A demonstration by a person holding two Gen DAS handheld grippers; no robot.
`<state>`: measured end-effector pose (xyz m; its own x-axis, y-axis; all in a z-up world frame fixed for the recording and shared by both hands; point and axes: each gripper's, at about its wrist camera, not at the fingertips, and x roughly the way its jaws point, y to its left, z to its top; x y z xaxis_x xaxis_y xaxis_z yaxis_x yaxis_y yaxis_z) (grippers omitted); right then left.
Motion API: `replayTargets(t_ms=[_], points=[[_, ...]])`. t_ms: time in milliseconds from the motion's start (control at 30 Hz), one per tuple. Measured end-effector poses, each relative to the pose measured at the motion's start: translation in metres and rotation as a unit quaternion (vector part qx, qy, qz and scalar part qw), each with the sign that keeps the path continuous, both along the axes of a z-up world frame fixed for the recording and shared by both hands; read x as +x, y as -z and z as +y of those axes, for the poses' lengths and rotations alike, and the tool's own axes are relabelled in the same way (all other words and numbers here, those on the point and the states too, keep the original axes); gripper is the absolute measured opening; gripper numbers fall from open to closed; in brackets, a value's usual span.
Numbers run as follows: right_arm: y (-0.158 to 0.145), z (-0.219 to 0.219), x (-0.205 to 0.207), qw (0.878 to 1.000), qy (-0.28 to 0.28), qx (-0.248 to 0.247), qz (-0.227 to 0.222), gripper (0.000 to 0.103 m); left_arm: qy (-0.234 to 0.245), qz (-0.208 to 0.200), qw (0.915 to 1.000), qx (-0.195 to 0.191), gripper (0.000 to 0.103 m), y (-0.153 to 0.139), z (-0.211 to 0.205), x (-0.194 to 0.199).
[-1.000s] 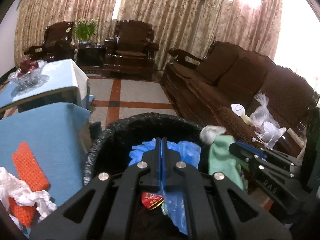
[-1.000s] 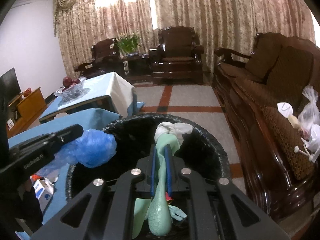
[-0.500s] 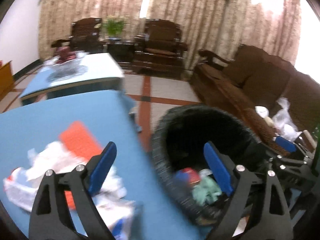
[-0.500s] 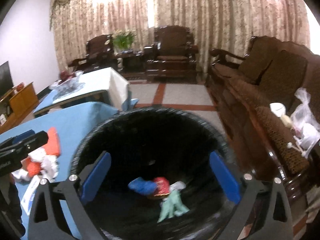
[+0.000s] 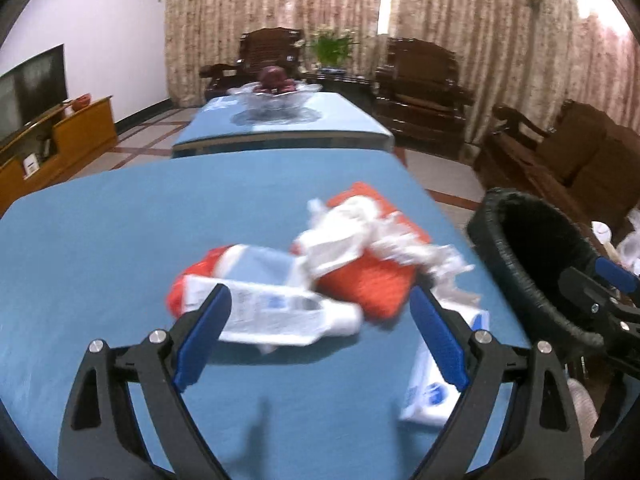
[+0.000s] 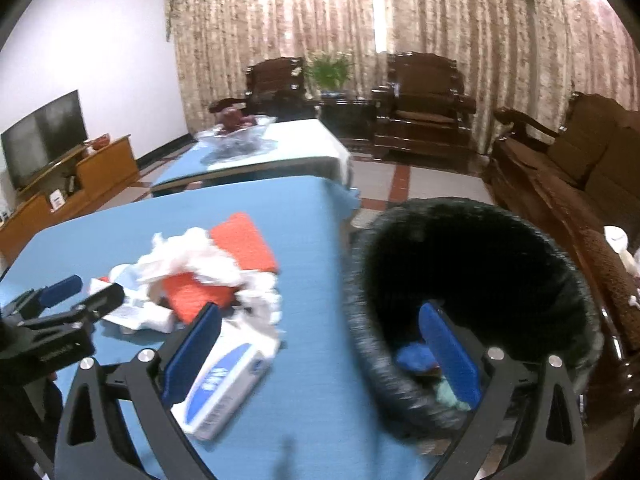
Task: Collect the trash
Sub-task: 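Move both tools back over the remaining trash on the table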
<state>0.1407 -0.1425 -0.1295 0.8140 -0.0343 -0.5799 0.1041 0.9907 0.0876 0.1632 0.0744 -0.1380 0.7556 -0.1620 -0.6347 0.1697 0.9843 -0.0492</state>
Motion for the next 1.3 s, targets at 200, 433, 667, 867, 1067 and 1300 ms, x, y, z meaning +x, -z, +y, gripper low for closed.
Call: replayTargets(t_ms=[200,433,667,867,1067,1300], points=[[0.016,0.036,-0.003,1.0,0.002,-0.003,0.006,0.097,-0.019,-0.005,0.9998,0.01,0.088,0.008,0.033,-0.006],[0.037,0.064,-0.001,1.0,0.01,-0.022,0.012,0.091,-0.034,0.001,0.9993,0.015,0.088,0.02,0.05,-0.01],[0.06,0.088,0.002,0.999,0.004,-0.036,0.033,0.09,-0.045,0.005,0.9988,0.019,0.087,0.026,0.065,-0.01],[0.071,0.091,0.01,0.998,-0.003,-0.027,0.057,0.081,-0.051,0.007,0.9985,0.018,0.087,0.029,0.074,-0.009],[0.071,0.084,0.009,0.998,-0.025,0.002,0.064,0.069,-0.04,0.023,0.9989,0.006,0.087,0.037,0.074,-0.005],[0.068,0.064,0.006,0.997,-0.004,-0.013,0.075,0.071,-0.025,0.055,0.9981,-0.016,0.084,0.054,0.065,0.002]])
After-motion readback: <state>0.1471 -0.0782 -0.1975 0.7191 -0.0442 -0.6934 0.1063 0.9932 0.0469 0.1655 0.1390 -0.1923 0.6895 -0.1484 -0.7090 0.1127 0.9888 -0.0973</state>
